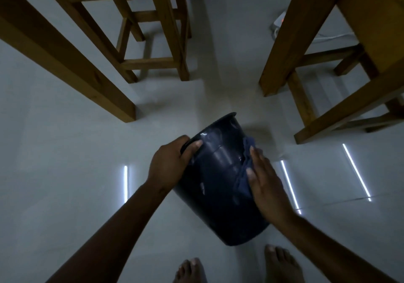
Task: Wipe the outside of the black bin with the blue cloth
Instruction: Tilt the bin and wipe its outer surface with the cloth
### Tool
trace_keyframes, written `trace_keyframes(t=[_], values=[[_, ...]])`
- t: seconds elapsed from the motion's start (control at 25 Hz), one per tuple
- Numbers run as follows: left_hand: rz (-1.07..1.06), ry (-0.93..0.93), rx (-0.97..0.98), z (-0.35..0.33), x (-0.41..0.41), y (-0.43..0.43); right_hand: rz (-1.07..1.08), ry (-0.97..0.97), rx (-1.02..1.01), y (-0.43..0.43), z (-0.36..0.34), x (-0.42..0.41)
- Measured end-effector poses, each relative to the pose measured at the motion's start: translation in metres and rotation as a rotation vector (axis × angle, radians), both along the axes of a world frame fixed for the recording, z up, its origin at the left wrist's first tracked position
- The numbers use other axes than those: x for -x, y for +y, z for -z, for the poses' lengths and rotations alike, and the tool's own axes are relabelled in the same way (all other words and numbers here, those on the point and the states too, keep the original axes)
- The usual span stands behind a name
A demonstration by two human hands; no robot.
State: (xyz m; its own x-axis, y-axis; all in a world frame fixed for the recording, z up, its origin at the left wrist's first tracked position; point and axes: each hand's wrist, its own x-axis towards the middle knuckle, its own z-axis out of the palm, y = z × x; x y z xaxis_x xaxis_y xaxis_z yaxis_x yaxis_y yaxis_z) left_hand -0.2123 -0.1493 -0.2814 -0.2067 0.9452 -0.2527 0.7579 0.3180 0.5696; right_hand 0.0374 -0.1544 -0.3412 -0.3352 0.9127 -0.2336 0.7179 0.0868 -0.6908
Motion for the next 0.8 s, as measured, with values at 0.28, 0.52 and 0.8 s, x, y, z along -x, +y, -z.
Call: trace_keyframes(t=[0.28,0.52,0.8], values=[[0.092,0.079,-0.079,-0.003,-0.013,0.027,-0.178,0.013,-0.182,0.041,-0.005,0.023],[0.059,0.106,-0.067,-0.001,-0.013,0.022,-0.244,-0.205,-0.292,-0.051,-0.002,0.013],[0.015,0.105,-0.013,-0.003,-0.023,0.029,0.094,0.133,0.063,0.02,0.014,-0.002]])
